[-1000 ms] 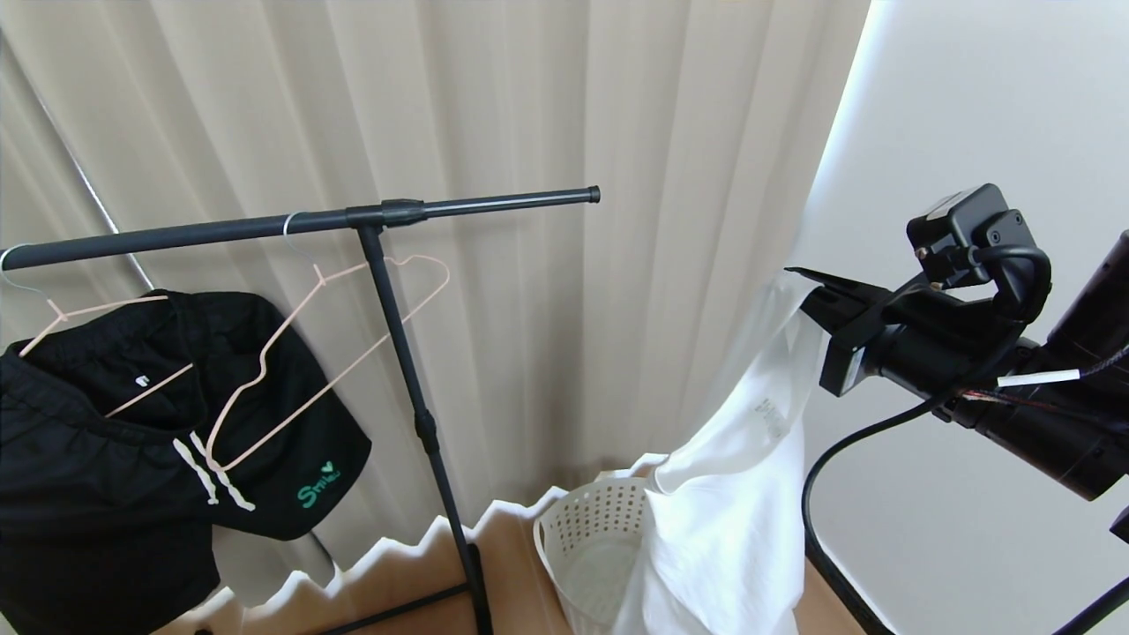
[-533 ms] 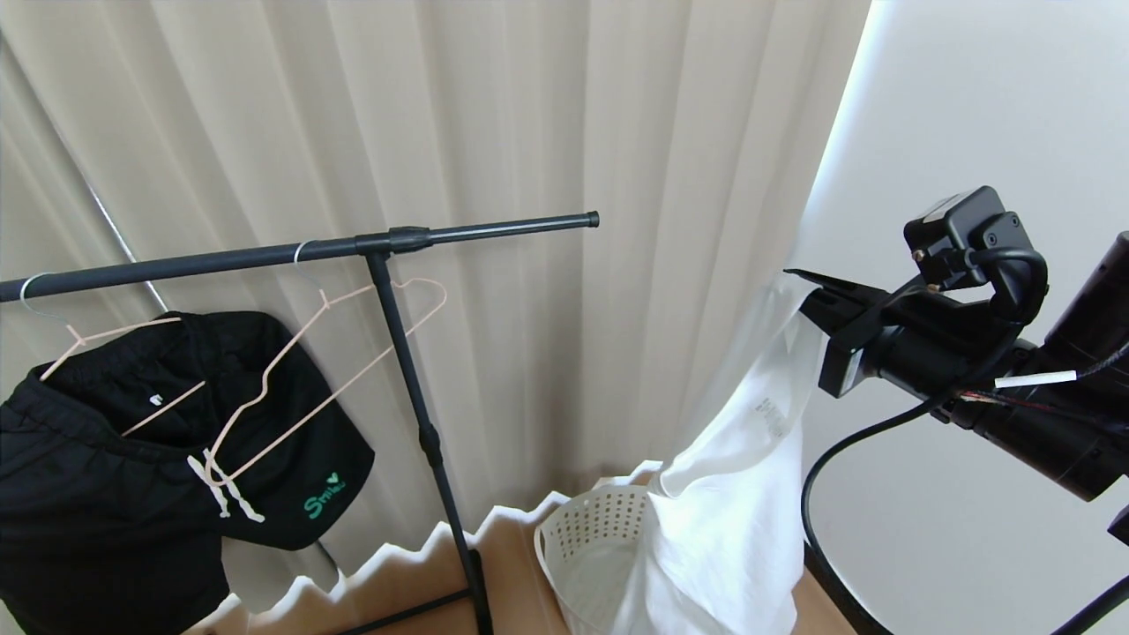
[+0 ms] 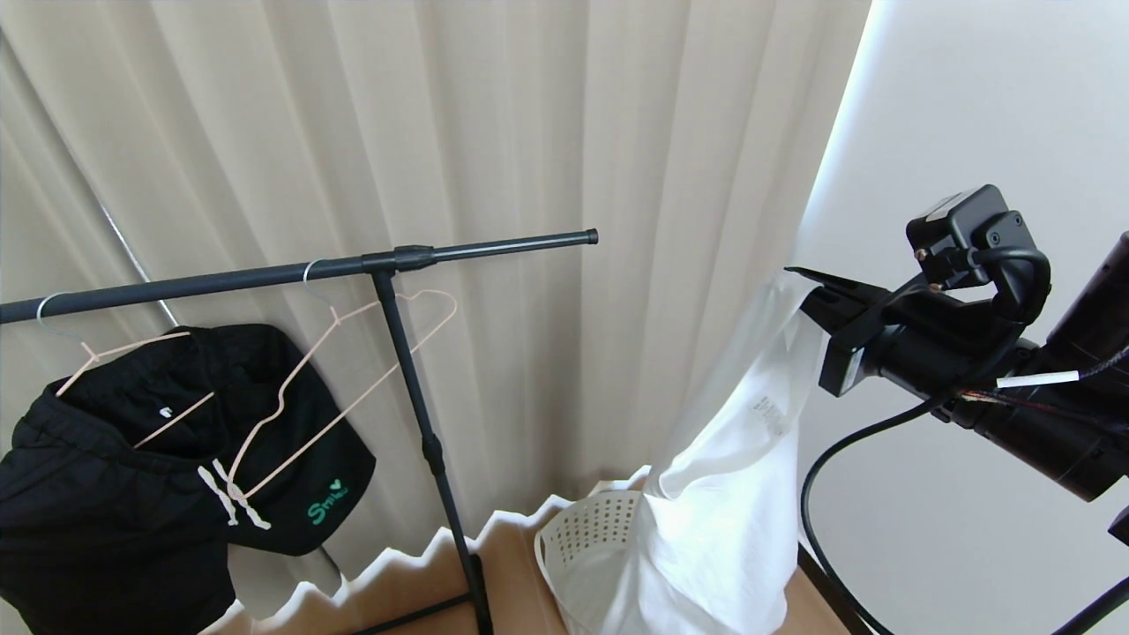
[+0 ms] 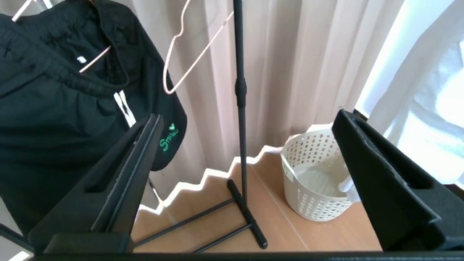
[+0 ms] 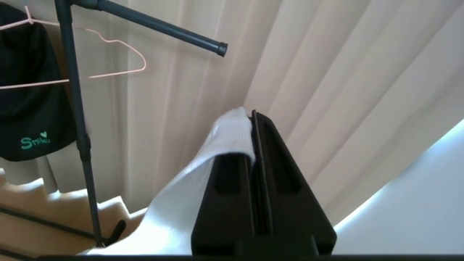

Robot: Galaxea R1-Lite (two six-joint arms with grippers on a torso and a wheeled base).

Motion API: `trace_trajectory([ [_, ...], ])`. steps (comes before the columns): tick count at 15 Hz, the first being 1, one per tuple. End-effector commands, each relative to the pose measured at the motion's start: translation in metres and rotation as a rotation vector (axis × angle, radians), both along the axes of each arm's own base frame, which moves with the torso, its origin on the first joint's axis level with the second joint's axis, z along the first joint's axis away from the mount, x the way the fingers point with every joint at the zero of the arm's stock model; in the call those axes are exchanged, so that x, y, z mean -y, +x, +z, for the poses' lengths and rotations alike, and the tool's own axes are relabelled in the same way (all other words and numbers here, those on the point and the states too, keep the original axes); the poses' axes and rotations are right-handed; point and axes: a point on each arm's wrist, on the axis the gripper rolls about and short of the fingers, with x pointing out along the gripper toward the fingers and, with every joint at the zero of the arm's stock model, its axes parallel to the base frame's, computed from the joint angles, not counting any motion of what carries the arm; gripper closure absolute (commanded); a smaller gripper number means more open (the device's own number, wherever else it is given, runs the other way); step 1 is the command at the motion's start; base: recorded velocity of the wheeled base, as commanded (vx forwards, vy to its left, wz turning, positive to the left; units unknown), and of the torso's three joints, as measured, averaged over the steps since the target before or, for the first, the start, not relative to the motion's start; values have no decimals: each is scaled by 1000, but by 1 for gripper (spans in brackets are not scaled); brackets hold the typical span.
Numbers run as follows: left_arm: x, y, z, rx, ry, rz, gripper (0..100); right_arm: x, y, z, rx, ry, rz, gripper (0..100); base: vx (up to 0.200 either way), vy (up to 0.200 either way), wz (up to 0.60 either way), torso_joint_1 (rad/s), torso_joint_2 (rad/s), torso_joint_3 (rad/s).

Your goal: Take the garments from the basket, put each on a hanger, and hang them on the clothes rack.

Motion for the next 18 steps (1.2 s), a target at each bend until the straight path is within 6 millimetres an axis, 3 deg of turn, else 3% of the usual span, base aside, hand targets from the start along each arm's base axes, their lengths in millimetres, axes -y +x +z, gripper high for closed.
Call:
trace_trajectory([
  [1,0,0,0,-1,0,-2,0,0,0,0,0,1,3,100,0,0,0,0,0,0],
  [8,0,0,0,-1,-3,-1,0,-1,1,-1,-4,-1,2,100,0,0,600,6,2,0],
  [12,0,0,0,-1,-5,-1,0,-1,1,-1,-4,-1,2,100,-50,0,0,2,2,1],
  [18,0,0,0,-1,-5,-1,0,-1,1,-1,-4,-1,2,100,-167,200,0,2,2,2],
])
